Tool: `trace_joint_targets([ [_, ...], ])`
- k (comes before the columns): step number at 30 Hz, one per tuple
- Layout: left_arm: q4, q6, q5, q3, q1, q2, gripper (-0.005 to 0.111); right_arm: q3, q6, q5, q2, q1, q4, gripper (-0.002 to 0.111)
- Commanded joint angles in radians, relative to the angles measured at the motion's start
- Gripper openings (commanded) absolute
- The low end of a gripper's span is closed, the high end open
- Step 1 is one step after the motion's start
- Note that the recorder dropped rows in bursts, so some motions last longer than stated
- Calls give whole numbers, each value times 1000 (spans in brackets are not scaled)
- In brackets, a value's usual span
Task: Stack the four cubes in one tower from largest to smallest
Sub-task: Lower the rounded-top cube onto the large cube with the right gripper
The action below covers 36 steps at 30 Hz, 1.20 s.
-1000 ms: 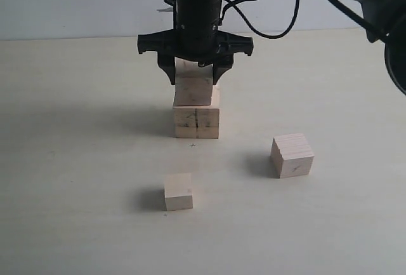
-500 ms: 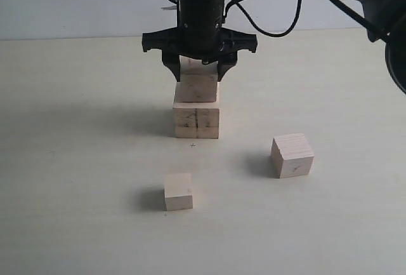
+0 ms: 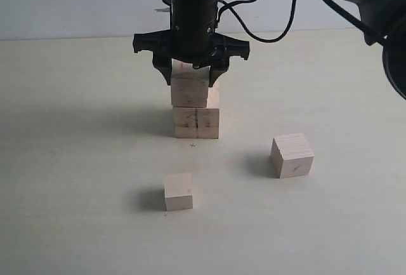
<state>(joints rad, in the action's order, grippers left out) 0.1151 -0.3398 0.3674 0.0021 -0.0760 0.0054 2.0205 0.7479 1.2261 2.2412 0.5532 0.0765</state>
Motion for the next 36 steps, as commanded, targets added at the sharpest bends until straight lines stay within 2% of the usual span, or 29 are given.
trace_joint_targets([
  [1,1,-7,-11,-2,-5,-5,0,-1,5,-5,-6,5,39,52],
  [36,1,-7,-11,-2,-5,-5,0,-1,-40,-5,-6,5,57,52],
])
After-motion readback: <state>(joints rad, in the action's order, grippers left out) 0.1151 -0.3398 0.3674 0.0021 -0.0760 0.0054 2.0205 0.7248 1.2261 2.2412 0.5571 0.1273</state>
